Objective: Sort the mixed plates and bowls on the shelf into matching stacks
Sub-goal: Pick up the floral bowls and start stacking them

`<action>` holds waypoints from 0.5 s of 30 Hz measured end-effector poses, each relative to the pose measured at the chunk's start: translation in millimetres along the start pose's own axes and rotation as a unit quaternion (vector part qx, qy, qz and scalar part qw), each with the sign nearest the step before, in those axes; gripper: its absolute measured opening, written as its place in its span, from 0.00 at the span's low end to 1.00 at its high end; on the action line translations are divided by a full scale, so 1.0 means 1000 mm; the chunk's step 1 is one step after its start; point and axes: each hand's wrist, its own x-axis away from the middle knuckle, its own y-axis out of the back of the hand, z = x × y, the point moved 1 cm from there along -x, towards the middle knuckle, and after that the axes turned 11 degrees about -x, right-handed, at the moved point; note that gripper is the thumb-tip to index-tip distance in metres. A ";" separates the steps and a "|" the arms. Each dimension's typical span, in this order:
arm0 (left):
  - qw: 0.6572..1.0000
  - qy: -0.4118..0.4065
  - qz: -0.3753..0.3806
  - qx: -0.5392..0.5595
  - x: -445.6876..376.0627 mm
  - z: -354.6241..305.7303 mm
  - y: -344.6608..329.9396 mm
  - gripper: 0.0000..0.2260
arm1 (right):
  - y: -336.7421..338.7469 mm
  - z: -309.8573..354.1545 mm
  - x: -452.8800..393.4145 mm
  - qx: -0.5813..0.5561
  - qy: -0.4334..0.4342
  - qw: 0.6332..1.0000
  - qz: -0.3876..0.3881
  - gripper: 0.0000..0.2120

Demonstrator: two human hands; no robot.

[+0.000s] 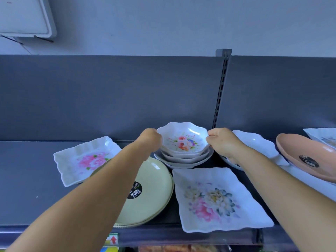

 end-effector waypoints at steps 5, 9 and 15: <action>0.991 -0.015 0.004 -0.130 -0.004 -0.006 -0.001 0.18 | 0.002 -0.005 -0.009 0.031 0.010 0.999 0.023 0.16; 0.987 -0.030 0.000 -0.160 -0.002 -0.011 0.002 0.18 | 0.001 -0.009 -0.010 0.070 0.010 0.997 0.036 0.15; 0.977 -0.047 -0.013 -0.210 0.000 -0.009 -0.002 0.08 | 0.004 -0.008 -0.005 0.042 -0.012 0.998 0.048 0.15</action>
